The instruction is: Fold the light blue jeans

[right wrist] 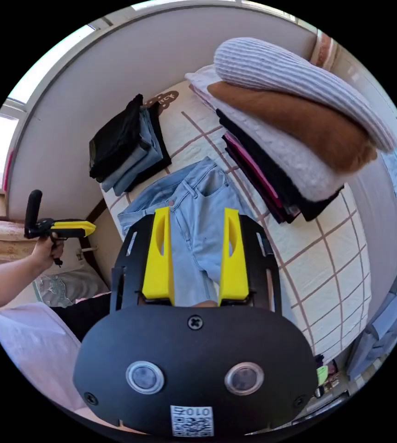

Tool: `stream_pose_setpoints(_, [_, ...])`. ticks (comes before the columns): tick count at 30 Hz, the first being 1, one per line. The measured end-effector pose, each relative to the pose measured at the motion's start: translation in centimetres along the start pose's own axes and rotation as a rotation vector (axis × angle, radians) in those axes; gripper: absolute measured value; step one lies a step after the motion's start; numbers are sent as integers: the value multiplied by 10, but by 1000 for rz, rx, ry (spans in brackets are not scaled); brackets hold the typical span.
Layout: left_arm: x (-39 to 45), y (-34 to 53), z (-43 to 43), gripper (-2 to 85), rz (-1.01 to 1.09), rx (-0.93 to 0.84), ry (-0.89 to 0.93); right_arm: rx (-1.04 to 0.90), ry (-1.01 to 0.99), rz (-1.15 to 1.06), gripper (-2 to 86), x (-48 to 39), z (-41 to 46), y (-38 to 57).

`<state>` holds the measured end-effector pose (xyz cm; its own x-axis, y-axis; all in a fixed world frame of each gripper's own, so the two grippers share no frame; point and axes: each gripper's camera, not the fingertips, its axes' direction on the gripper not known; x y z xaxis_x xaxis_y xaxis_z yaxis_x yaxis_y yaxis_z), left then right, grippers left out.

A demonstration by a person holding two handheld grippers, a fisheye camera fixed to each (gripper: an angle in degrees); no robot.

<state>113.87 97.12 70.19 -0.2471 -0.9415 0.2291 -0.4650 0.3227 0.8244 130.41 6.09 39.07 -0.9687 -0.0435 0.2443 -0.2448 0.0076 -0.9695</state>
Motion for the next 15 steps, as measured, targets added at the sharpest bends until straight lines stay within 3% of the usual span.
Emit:
stream_pose_setpoints(5, [16, -15, 16, 38, 144, -32, -8, 76, -71, 184, 109, 72, 8, 161])
stream_pose_setpoints(7, [31, -21, 28, 31, 203, -44, 13, 122, -184, 336, 108, 113, 14, 254])
stream_pose_setpoints(10, [62, -20, 49, 17, 266, -40, 20, 148, -194, 542, 112, 152, 21, 375])
stream_pose_setpoints(15, [130, 21, 100, 12, 349, -53, 22, -117, -84, 590, 114, 191, 51, 534])
